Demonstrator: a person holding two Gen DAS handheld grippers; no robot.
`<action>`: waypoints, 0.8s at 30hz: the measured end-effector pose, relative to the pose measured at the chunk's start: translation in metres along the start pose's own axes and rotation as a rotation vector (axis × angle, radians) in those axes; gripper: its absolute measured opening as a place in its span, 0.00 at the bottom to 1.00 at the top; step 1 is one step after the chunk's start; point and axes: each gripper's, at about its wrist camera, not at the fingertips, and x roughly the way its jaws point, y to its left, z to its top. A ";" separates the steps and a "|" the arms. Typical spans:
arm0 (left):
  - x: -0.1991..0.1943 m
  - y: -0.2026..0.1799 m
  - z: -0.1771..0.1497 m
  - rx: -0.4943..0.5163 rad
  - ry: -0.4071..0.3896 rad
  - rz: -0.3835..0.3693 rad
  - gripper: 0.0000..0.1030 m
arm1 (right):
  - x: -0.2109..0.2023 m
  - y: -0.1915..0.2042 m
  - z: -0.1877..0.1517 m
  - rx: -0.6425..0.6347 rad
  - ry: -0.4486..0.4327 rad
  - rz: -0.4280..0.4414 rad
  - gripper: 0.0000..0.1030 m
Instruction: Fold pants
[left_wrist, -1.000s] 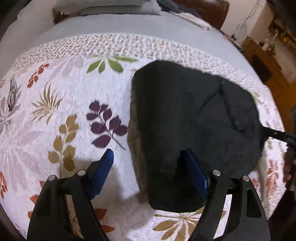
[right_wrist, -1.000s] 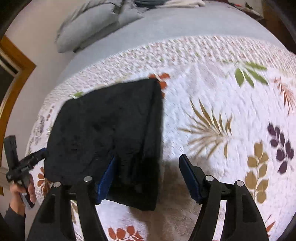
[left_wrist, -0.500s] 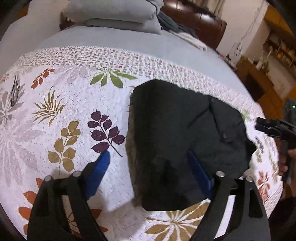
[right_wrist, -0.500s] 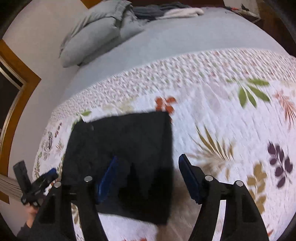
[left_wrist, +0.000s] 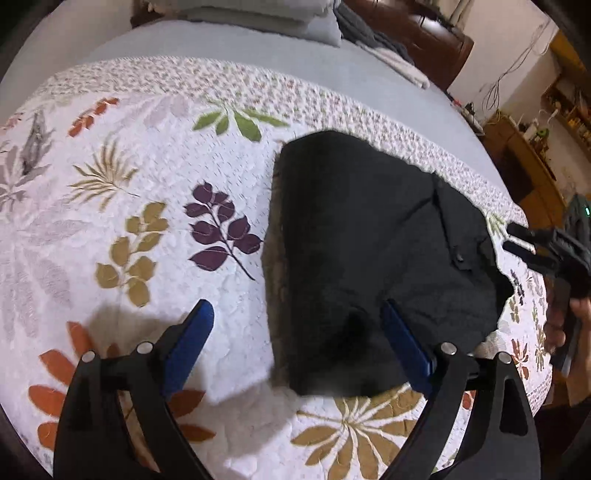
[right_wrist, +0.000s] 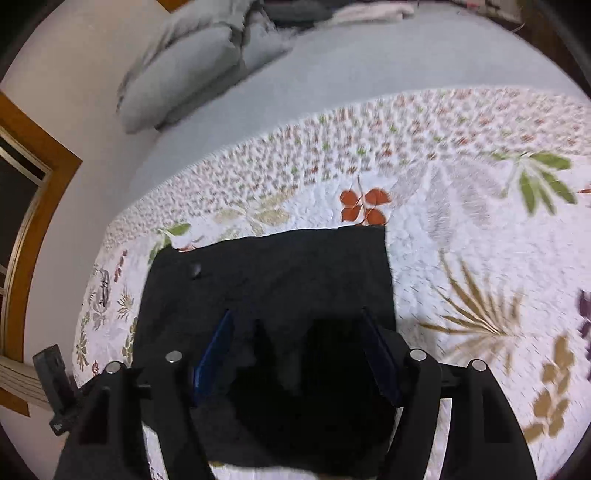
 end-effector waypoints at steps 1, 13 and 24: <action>-0.011 -0.002 -0.003 -0.002 -0.024 -0.005 0.91 | -0.011 0.001 -0.009 -0.001 -0.017 -0.004 0.75; -0.103 -0.054 -0.051 0.070 -0.170 0.040 0.96 | -0.137 0.027 -0.119 -0.084 -0.145 -0.107 0.92; -0.204 -0.121 -0.126 0.156 -0.310 0.113 0.97 | -0.238 0.079 -0.225 -0.159 -0.235 -0.142 0.96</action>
